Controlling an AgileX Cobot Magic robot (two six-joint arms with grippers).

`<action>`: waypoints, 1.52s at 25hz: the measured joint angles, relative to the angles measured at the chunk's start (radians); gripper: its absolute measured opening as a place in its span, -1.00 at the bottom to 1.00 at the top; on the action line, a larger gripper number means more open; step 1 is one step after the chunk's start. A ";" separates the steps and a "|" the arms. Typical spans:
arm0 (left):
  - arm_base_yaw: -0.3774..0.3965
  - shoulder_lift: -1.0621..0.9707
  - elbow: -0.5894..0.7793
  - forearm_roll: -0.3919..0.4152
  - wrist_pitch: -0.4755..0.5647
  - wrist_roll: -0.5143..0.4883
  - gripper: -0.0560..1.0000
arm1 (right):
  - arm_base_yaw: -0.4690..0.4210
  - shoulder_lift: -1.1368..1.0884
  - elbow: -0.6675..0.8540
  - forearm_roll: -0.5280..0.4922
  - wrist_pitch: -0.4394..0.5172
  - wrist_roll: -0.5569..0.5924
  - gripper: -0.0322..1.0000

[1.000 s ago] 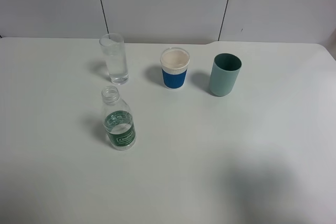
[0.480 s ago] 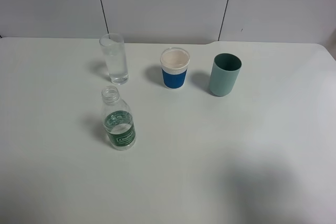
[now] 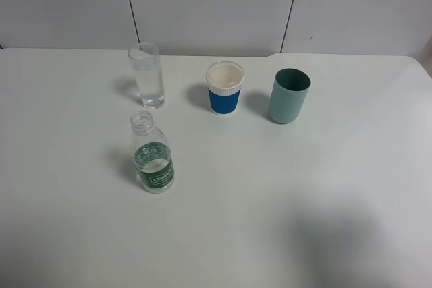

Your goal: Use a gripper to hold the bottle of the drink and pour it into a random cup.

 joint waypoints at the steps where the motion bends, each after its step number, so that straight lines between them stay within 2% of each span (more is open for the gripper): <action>1: 0.000 0.000 0.000 -0.001 0.000 0.000 0.99 | 0.000 0.000 0.000 0.000 0.000 0.000 0.50; 16: 0.000 0.000 0.000 -0.001 0.000 0.000 0.99 | 0.000 0.000 0.000 0.000 0.000 0.000 0.50; 23: 0.060 0.000 0.000 -0.001 0.001 0.000 0.99 | 0.000 0.000 0.000 0.000 0.000 0.000 0.50; 38: 0.064 0.000 0.000 -0.002 0.001 0.001 0.99 | 0.000 0.000 0.000 0.000 0.000 0.000 0.50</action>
